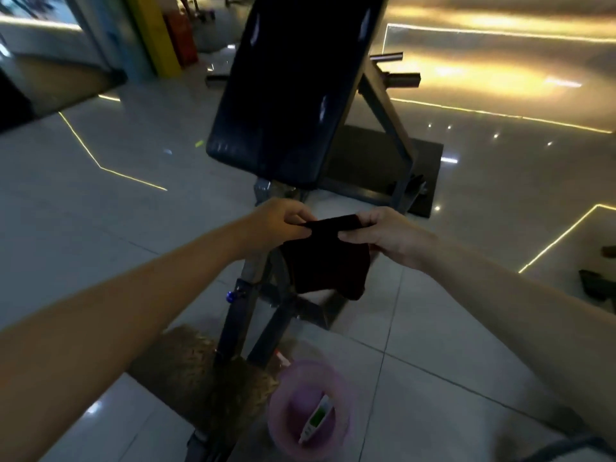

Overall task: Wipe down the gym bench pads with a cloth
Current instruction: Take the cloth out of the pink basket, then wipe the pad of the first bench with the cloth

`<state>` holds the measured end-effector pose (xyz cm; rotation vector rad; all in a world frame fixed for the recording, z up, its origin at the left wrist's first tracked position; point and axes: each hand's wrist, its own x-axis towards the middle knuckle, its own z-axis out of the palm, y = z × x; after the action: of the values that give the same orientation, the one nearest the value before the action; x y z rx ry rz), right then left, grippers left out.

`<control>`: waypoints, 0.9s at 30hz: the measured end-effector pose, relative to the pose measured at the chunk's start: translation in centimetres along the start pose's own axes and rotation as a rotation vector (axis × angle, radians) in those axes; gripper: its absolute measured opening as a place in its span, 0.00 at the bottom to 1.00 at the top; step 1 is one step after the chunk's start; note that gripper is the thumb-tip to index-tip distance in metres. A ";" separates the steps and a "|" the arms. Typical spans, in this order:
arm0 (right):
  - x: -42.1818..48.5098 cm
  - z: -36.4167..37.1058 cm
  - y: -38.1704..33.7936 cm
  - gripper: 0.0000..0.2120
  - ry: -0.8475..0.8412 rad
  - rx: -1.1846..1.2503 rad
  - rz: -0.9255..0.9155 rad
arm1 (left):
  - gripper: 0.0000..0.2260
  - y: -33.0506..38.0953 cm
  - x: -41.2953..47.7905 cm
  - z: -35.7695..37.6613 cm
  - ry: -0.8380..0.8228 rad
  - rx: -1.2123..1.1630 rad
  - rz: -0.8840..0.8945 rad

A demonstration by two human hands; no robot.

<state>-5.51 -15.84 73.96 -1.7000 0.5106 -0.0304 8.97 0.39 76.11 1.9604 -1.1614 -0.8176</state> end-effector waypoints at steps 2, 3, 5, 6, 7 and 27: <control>-0.5 -0.7 -3.3 0.09 -0.013 -0.037 -0.060 | 0.07 2.6 -0.5 -2.1 0.040 0.013 0.023; -0.8 -1.1 -5.0 0.09 -0.016 -0.063 -0.087 | 0.07 3.8 -0.7 -3.2 0.054 0.019 0.035; -1.3 -1.7 -8.1 0.07 -0.028 -0.093 -0.143 | 0.07 6.0 -1.0 -5.4 0.080 0.032 0.066; -1.5 -2.0 -9.6 0.05 -0.028 -0.103 -0.170 | 0.07 7.1 -1.3 -6.4 0.095 0.035 0.076; -1.7 -2.3 -11.1 0.03 -0.023 -0.108 -0.190 | 0.07 8.3 -1.5 -7.4 0.109 0.036 0.082; -7.0 -3.3 -34.7 0.07 0.312 -0.308 -0.480 | 0.03 25.4 -6.7 -22.4 0.383 0.173 0.328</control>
<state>-1.88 -12.89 109.25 -2.1026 0.3344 -0.5974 12.53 3.18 110.35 1.8830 -1.2985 -0.1658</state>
